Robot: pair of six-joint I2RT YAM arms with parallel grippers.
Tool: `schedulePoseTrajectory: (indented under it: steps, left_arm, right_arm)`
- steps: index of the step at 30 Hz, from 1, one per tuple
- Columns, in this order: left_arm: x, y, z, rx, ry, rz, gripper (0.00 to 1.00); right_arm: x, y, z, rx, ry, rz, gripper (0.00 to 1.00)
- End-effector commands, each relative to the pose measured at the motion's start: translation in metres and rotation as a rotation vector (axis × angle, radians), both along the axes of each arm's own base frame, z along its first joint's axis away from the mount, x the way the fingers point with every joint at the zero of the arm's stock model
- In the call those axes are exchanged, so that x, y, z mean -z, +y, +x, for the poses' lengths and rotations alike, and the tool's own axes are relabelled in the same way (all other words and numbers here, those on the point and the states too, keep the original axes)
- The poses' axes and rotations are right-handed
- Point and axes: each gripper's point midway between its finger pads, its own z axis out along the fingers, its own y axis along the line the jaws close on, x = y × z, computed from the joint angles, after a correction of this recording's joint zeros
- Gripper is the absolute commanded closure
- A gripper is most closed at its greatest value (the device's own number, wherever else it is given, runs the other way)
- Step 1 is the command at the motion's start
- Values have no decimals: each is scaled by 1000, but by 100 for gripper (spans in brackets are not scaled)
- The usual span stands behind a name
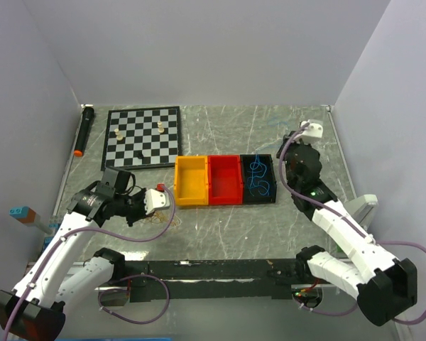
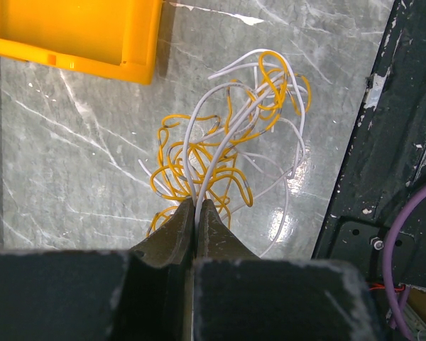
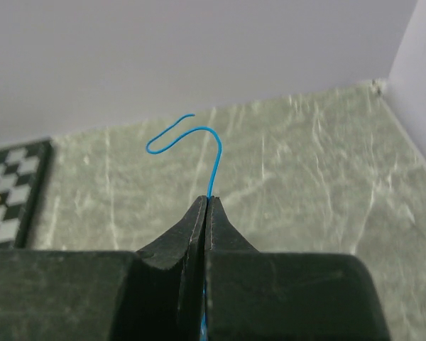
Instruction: Untangle the cables
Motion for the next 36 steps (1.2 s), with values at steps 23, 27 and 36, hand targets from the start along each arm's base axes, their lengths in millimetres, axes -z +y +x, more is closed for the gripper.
schedulePoseTrajectory:
  steps: [23,27,36]
  left_arm:
    - [-16,-11,2,19,1,-61,98]
    - [-17,-11,1,23,-8,-63,98]
    - [-25,-24,-6,40,28,-139,86]
  right_arm:
    - [165,39,-21,160,571,48,100]
    - [168,43,-4,162,589,81,100]
    - [145,73,-10,-35,521,187,34]
